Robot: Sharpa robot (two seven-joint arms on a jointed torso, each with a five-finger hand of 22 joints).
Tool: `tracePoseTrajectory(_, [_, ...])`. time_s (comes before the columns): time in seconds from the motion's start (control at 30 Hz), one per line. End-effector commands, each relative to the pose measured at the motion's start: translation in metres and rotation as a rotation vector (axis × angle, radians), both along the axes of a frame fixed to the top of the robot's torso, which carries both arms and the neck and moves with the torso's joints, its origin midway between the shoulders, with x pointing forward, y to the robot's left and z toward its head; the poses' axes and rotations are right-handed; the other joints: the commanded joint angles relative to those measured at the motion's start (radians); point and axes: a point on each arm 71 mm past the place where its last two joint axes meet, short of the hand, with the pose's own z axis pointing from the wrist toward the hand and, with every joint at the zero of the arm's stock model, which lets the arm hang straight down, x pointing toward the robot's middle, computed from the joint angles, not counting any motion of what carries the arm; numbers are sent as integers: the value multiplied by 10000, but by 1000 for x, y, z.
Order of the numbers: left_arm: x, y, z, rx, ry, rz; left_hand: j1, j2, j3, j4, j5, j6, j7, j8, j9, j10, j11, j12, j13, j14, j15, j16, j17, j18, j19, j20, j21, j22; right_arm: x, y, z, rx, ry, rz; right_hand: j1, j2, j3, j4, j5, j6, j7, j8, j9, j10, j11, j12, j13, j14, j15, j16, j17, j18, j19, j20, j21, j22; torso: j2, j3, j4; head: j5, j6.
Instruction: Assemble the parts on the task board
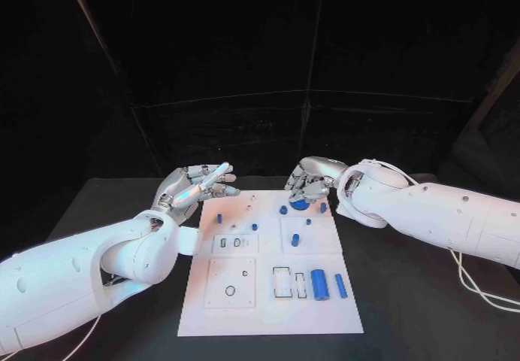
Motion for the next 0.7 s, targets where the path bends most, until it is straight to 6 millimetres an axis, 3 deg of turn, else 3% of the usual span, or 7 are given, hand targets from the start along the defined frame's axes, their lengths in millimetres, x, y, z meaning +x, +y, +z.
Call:
tracePoseTrajectory(0.03, [-3, -6, 2, -40, -71, -448, -103, -29, -43, 6, -49, 60, 10, 45, 12, 70, 12, 34, 16, 71, -13, 39, 13, 135, 93, -6, 18, -6, 2, 2, -3, -1610, -256, -145, -54, -121, 113, -8, -34, -121, 22, -44, -9, -278, 32, -61, -34, 108, -16, 50, 127, 25, 43, -13, 269, 172, 133, -19, 21, -56, 6])
tracePoseTrajectory(0.43, [-8, -9, 5, -104, -31, -656, -110, -28, -71, 7, -48, 51, 8, 39, 8, 51, 13, 15, 16, 80, -16, 42, 37, 135, 111, -11, 15, -8, 4, 15, -4, -2135, -376, 15, -96, -194, 386, 38, -57, -245, 44, -19, 5, -548, 68, -14, -10, 41, 5, -10, 622, 22, -194, 31, 1408, 920, 332, -36, 79, -93, -4])
tracePoseTrajectory(0.7, [-8, -9, 5, -93, 8, -682, -108, -20, -79, 6, -46, 48, 7, 37, 7, 43, 13, 6, 16, 86, -17, 44, 49, 135, 120, -13, 14, -9, 4, 21, -5, -2237, -295, 149, -99, -219, 651, 64, -46, -246, 43, -11, 8, -524, 64, 2, 3, 9, 16, -83, 939, -70, -237, 88, 2847, 2312, 422, -41, 90, -88, -10])
